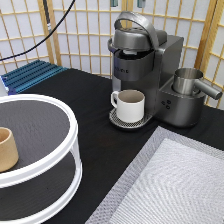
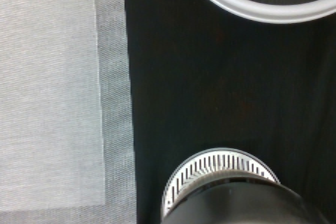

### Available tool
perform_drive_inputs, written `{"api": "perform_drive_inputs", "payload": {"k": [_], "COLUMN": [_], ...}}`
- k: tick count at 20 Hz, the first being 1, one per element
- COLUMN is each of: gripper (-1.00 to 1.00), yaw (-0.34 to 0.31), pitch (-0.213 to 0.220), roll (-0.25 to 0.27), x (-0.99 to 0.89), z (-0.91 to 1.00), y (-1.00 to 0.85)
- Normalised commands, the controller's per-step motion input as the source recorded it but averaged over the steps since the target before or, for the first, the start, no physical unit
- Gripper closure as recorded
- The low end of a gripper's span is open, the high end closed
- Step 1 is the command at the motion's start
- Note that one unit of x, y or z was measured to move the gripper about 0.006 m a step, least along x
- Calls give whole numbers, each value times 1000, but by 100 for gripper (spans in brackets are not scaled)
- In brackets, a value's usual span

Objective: Make coffee

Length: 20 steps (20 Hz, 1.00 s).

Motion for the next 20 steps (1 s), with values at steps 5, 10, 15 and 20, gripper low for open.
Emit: {"api": "perform_drive_inputs", "payload": {"k": [5, 10, 15, 20], "gripper": [-100, -100, -100, -100], "yaw": [0, -1, -18, -14], "pitch": [19, 20, 22, 38], "roll": [-145, -138, -131, -95], "x": [255, 166, 159, 230], "z": [-188, -115, -170, -378], "y": [103, 71, 10, 0]}}
